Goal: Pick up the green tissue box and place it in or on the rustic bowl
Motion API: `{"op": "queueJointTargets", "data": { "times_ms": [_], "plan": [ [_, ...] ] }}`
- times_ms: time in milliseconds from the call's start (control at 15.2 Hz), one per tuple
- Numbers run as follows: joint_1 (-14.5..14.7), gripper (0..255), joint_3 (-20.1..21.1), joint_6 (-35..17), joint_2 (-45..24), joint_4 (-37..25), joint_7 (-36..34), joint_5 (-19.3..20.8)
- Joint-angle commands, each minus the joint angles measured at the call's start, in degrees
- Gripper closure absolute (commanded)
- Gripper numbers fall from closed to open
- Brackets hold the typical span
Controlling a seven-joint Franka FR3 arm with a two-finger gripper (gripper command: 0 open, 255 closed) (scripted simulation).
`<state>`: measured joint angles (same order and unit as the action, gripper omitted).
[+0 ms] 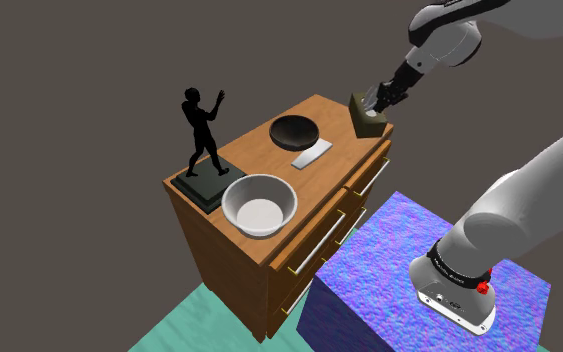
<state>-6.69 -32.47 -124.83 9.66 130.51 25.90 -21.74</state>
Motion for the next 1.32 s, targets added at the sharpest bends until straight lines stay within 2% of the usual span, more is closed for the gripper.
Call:
{"op": "queueJointTargets", "data": {
  "times_ms": [0,1254],
  "plan": [
    [-0.1,255,0.3,1.4,0.8,-1.0,-1.2,0.9],
    [-0.8,255,1.8,14.0,4.9,-11.3,-8.1,5.3]
  ]
}}
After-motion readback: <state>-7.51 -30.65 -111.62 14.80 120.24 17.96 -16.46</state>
